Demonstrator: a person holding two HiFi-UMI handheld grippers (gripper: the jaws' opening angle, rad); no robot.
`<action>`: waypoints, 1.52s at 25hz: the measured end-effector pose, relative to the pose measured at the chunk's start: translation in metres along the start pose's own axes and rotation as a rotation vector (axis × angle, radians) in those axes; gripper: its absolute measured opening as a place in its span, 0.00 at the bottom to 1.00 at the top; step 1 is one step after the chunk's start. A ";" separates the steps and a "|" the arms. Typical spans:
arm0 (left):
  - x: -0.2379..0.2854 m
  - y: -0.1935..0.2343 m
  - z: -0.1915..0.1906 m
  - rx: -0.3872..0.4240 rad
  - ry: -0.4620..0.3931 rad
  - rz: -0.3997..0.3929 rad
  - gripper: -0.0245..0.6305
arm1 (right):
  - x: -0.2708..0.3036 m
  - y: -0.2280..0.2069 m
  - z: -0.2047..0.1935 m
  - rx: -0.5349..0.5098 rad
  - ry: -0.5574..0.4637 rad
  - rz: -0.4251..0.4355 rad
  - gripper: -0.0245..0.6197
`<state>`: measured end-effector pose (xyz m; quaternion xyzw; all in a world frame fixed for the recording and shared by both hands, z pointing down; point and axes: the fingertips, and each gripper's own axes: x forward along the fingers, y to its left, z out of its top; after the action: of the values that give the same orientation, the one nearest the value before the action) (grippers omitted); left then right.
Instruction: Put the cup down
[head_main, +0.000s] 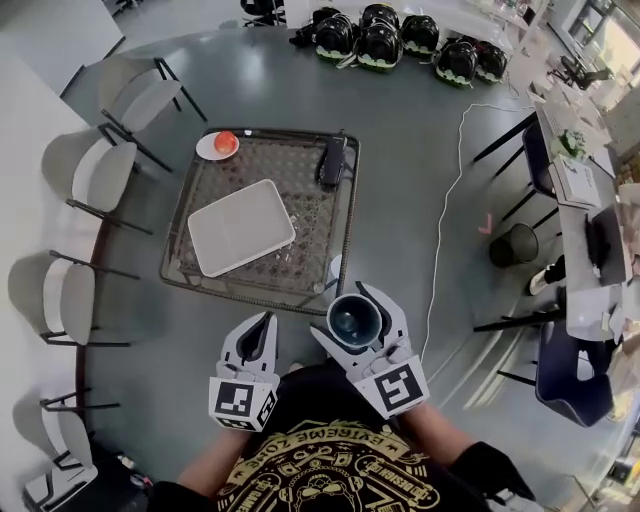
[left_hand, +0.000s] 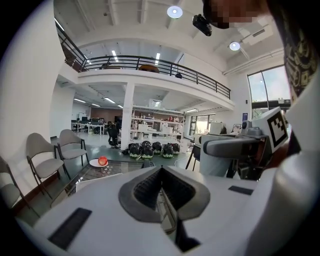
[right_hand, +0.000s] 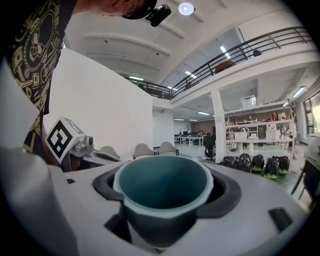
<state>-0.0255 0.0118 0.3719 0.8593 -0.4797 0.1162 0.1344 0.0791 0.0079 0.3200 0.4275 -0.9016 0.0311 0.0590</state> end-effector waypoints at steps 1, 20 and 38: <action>0.002 0.000 0.000 -0.002 0.001 0.009 0.05 | 0.001 -0.003 0.000 0.006 -0.003 0.007 0.62; 0.016 0.006 0.001 0.011 0.035 0.110 0.05 | 0.018 -0.024 -0.014 0.004 -0.002 0.103 0.62; 0.054 0.076 0.014 0.006 0.050 0.032 0.05 | 0.094 -0.026 -0.011 -0.001 0.042 0.045 0.62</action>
<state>-0.0621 -0.0744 0.3852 0.8486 -0.4897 0.1410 0.1418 0.0416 -0.0794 0.3434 0.4065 -0.9095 0.0411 0.0775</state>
